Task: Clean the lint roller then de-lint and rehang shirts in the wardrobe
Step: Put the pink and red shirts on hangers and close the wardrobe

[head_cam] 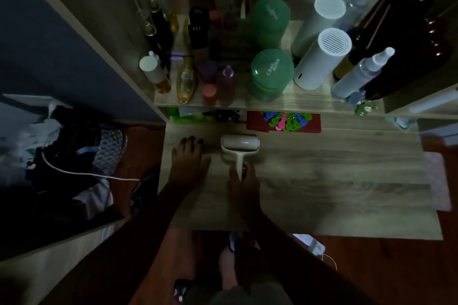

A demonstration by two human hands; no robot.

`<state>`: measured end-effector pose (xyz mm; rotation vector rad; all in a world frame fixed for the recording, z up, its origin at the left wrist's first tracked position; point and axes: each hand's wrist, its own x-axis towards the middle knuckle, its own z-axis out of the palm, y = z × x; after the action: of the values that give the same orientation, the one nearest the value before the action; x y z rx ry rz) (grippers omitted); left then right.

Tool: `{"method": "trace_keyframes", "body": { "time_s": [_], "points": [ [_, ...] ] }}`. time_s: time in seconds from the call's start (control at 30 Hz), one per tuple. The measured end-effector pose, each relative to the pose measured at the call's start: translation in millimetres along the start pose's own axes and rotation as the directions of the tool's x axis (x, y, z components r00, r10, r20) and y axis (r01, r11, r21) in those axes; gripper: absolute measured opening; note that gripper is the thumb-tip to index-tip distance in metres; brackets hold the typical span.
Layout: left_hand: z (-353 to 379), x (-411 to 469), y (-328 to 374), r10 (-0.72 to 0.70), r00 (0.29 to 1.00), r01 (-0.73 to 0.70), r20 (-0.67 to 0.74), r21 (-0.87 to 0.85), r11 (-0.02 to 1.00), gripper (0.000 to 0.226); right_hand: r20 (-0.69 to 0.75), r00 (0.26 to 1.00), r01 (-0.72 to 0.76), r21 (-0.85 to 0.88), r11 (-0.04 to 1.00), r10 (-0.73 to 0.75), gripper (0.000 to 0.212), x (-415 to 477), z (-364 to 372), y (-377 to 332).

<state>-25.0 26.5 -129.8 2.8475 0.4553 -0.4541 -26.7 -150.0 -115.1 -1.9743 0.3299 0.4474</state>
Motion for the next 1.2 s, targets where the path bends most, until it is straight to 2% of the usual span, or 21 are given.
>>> {"method": "trace_keyframes", "body": {
  "time_s": [0.07,0.17,0.23,0.57,0.77,0.93,1.03,1.13,1.2],
  "points": [
    [5.7,-4.7,-1.2,-0.001,0.999,0.001,0.035,-0.002,1.0,0.07,-0.015,0.998,0.064,-0.086,0.994,-0.066,0.066,2.1,2.4,2.3],
    [16.0,-9.9,-2.9,-0.001,0.997,0.001,0.075,-0.002,1.0,0.075,-0.053,0.984,0.156,-0.199,0.967,-0.17,0.061,5.5,0.1,5.4],
    [18.3,-11.1,-0.6,-0.007,0.996,0.008,0.087,-0.013,1.0,0.076,-0.029,0.977,0.197,-0.254,0.947,-0.211,0.059,8.6,0.3,8.9],
    [20.3,-10.5,-2.4,-0.018,0.996,0.02,0.086,-0.026,0.999,0.083,0.107,0.979,0.201,-0.324,0.924,-0.176,0.051,15.5,-3.4,5.2],
    [8.1,-22.6,-0.4,-0.041,0.994,0.051,0.103,-0.099,0.994,0.077,-0.008,0.962,0.255,-0.324,0.911,-0.272,0.065,6.7,-3.6,-2.3],
    [-8.3,-54.0,-19.2,-0.063,0.998,0.067,0.031,-0.176,0.982,0.078,-0.051,0.933,0.325,-0.314,0.892,-0.357,0.061,-13.5,-0.3,-12.0],
    [-36.7,-87.4,-39.9,-0.131,0.986,0.101,-0.101,-0.255,0.962,0.085,0.055,0.913,0.406,-0.224,0.886,-0.405,0.051,-43.4,11.5,-45.4],
    [-82.7,-138.6,-73.3,-0.212,0.941,0.112,-0.265,-0.347,0.931,0.083,0.166,0.843,0.533,-0.128,0.837,-0.512,0.037,-82.7,42.2,-83.7],
    [-115.6,-179.5,-108.6,-0.232,0.889,0.088,-0.396,-0.351,0.932,0.069,0.26,0.748,0.64,-0.044,0.767,-0.61,0.035,-120.9,70.5,-113.6]
  ]
}}
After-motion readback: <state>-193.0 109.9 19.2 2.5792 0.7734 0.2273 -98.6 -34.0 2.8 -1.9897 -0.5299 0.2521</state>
